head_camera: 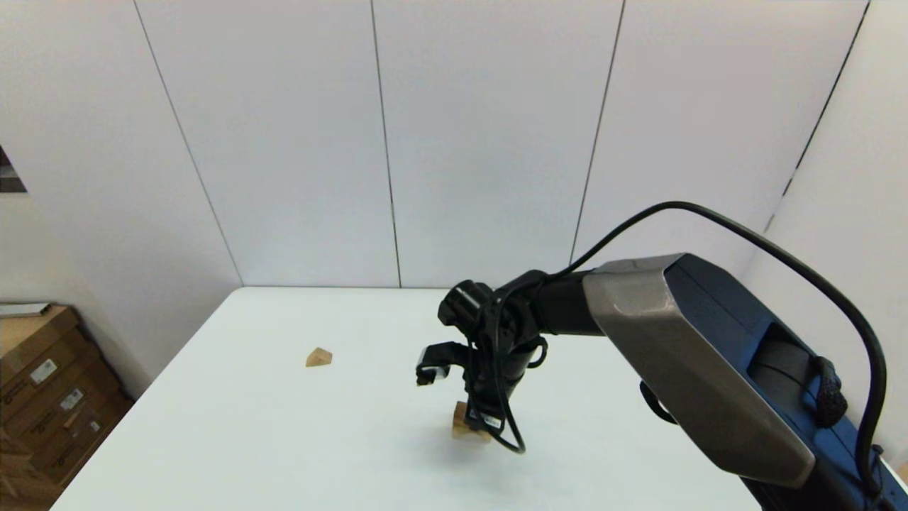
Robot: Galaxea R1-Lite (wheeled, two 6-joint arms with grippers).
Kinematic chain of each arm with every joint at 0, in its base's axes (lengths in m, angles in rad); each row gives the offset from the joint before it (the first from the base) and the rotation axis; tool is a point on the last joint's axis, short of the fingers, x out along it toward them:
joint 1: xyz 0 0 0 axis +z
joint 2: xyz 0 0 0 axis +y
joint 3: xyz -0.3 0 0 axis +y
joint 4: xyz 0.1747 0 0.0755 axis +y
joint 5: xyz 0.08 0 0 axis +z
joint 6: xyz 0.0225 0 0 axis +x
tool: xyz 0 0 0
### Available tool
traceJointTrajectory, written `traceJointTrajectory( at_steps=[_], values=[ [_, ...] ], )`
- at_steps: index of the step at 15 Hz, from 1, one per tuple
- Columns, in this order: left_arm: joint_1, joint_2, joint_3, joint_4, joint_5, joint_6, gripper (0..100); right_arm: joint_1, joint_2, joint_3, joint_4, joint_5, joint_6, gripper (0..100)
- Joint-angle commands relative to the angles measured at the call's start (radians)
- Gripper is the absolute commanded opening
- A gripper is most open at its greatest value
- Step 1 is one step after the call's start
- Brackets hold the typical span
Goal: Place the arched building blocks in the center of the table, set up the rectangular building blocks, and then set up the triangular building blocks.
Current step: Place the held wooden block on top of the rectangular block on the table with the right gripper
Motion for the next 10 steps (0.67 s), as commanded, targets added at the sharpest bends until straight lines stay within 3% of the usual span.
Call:
traceJointTrajectory(
  at_steps=[1, 10],
  values=[
    [0.000, 0.001, 0.000, 0.000, 0.000, 0.000, 100, 0.001, -0.002, -0.001, 0.002, 0.001, -0.002, 0],
    [0.000, 0.001, 0.000, 0.000, 0.000, 0.000, 100, 0.007, -0.003, -0.001, 0.002, 0.001, -0.005, 0]
  ],
)
